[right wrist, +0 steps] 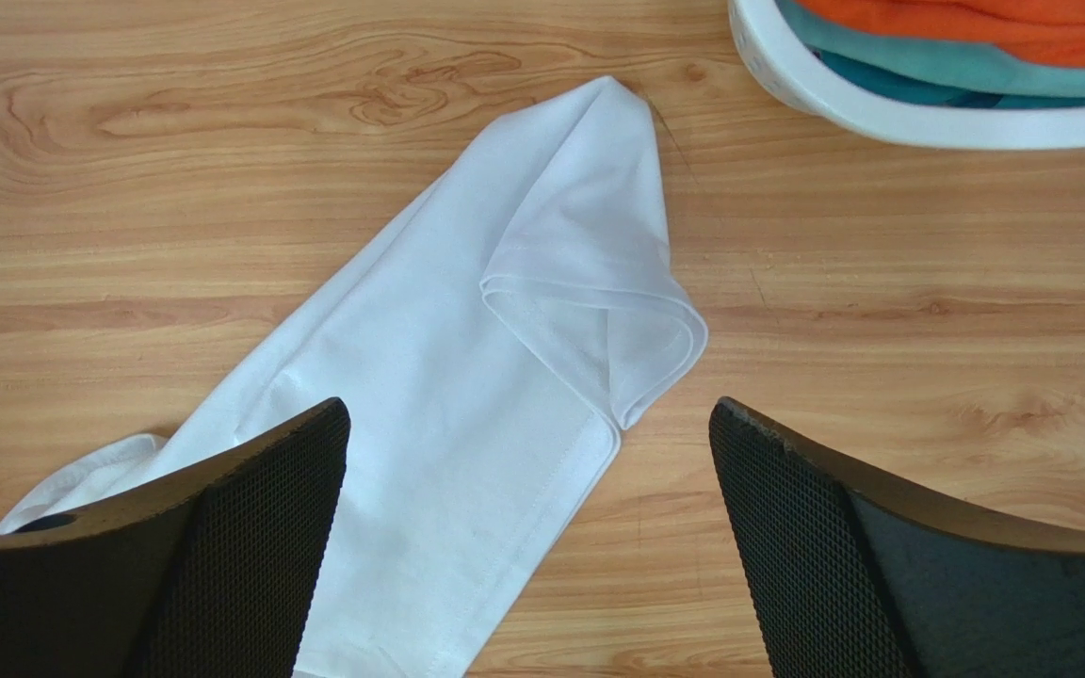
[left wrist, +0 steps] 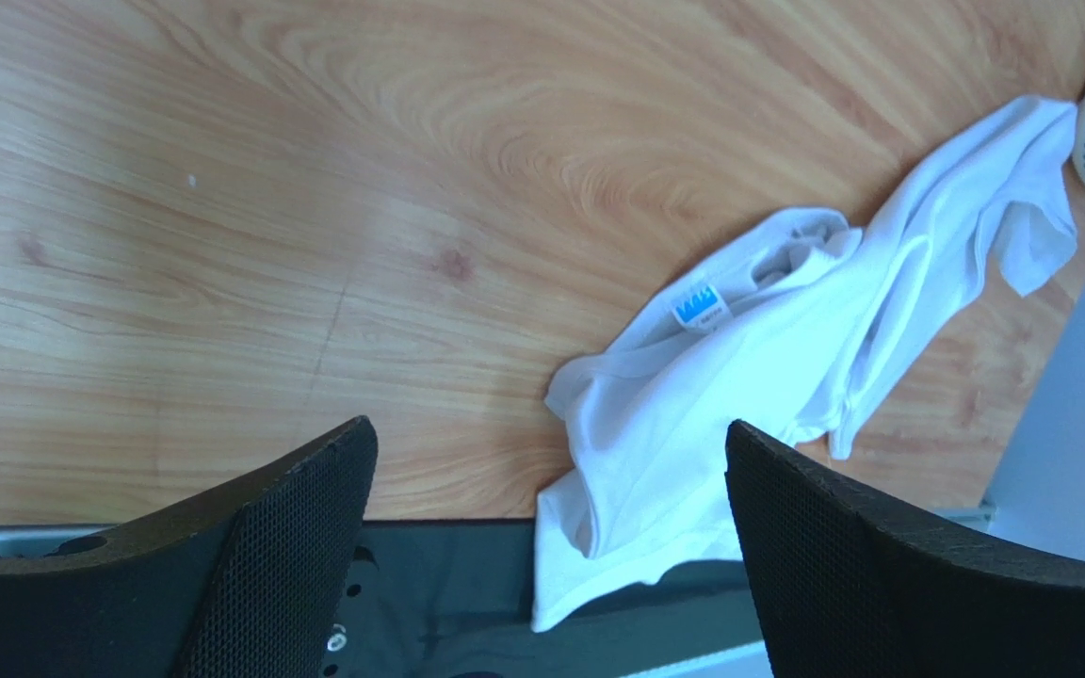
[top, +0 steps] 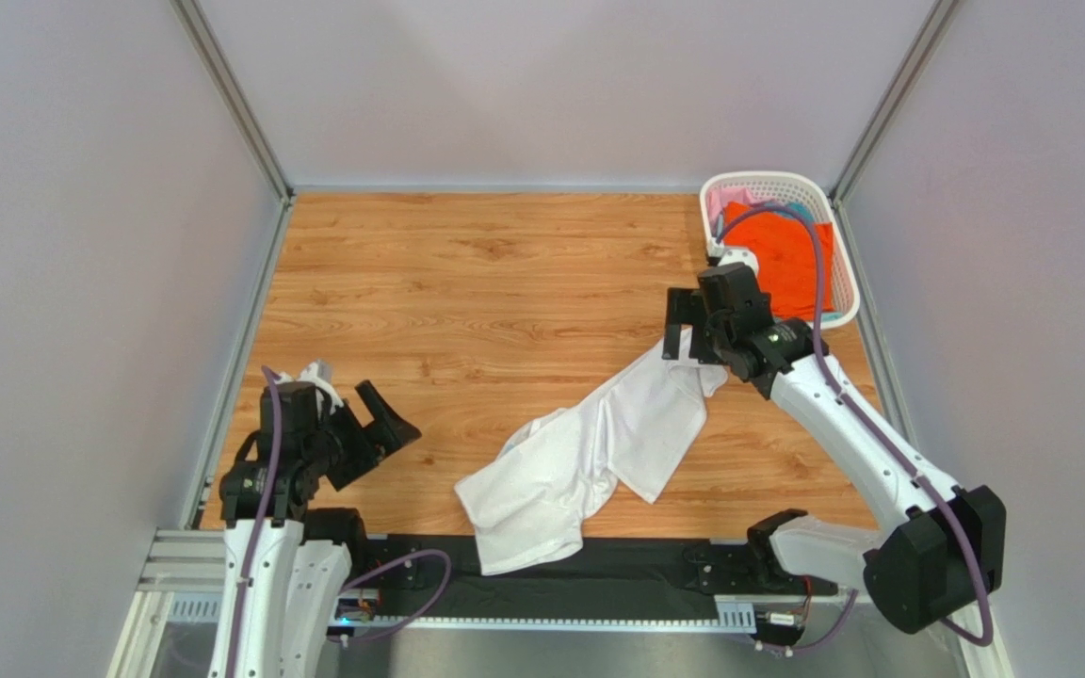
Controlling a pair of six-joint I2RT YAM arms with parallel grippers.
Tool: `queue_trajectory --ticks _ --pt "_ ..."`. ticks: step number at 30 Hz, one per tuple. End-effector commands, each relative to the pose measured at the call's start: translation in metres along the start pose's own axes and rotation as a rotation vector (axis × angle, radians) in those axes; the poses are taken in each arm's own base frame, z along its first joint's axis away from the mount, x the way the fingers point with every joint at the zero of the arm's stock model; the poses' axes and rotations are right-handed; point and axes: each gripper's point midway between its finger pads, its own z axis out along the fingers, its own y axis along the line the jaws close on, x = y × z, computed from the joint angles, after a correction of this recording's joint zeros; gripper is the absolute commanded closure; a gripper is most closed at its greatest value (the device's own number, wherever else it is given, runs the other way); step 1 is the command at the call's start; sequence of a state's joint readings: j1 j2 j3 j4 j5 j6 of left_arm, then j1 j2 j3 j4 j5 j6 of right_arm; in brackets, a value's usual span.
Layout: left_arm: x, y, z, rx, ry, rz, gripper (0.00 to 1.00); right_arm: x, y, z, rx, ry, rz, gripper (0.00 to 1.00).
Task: Fold and stack the t-shirts
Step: Move the tshirt to the center of the board, then flatten the tshirt out
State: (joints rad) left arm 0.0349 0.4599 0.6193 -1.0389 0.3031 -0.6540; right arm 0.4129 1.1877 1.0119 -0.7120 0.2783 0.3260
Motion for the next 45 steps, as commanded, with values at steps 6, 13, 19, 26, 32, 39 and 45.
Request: queue_trajectory --ticks 6,13,19,26,32,39,45 --pt "0.046 -0.022 0.003 0.206 0.132 -0.031 0.00 0.069 0.012 -0.008 -0.122 0.150 0.137 0.00" --pt "0.068 -0.020 0.024 0.196 0.210 -0.026 0.00 0.100 0.021 -0.004 -0.199 0.199 0.171 0.00" --pt "0.081 -0.025 0.037 0.100 0.287 0.080 0.00 0.110 0.023 -0.005 -0.214 0.229 0.170 0.00" --pt "0.113 -0.029 0.058 0.137 0.380 0.111 0.12 0.128 0.001 -0.004 -0.106 0.247 0.196 0.00" --pt "0.122 -0.043 0.068 0.194 0.386 0.122 0.27 0.127 -0.010 0.003 -0.031 0.221 0.224 0.00" --pt "0.129 -0.052 0.081 0.198 0.417 0.173 0.92 0.111 -0.017 0.016 0.052 0.179 0.235 0.00" --pt "0.063 -0.029 0.074 -0.067 0.130 0.239 1.00 0.093 -0.025 0.025 0.118 0.137 0.197 0.00"
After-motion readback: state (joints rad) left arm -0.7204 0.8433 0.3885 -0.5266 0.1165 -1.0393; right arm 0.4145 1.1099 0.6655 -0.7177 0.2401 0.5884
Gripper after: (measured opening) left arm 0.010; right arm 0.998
